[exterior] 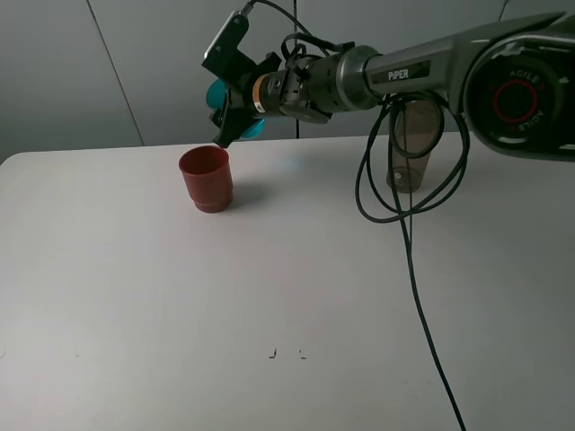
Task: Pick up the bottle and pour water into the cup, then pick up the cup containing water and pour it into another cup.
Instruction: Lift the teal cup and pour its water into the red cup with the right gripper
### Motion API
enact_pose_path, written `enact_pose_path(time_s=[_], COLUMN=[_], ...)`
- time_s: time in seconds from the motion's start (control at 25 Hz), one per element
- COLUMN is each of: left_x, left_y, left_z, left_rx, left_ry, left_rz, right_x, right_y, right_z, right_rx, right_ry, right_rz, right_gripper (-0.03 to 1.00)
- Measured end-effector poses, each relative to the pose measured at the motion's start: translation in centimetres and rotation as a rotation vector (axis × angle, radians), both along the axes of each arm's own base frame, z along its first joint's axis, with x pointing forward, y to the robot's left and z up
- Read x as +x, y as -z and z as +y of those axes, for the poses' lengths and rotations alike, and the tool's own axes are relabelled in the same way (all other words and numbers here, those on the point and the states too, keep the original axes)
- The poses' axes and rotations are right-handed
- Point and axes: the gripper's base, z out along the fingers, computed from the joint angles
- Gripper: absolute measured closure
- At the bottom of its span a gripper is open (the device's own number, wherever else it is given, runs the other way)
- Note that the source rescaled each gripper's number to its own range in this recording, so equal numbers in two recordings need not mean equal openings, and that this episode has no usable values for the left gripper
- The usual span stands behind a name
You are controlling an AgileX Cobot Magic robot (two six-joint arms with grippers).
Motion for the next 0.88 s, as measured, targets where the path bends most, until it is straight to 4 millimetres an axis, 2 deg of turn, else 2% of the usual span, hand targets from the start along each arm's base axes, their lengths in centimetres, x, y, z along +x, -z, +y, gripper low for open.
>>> enact_pose_path(time_s=[0.88], left_x=[0.0], left_y=[0.0], left_z=[0.0], left_rx=[0.0], left_ry=[0.0], left_rz=[0.0], right_x=[-0.63], right_y=[0.01], right_z=[0.86], right_rx=[-0.34], right_ry=[-0.223], right_rz=[-0.275], right_gripper=[0.9])
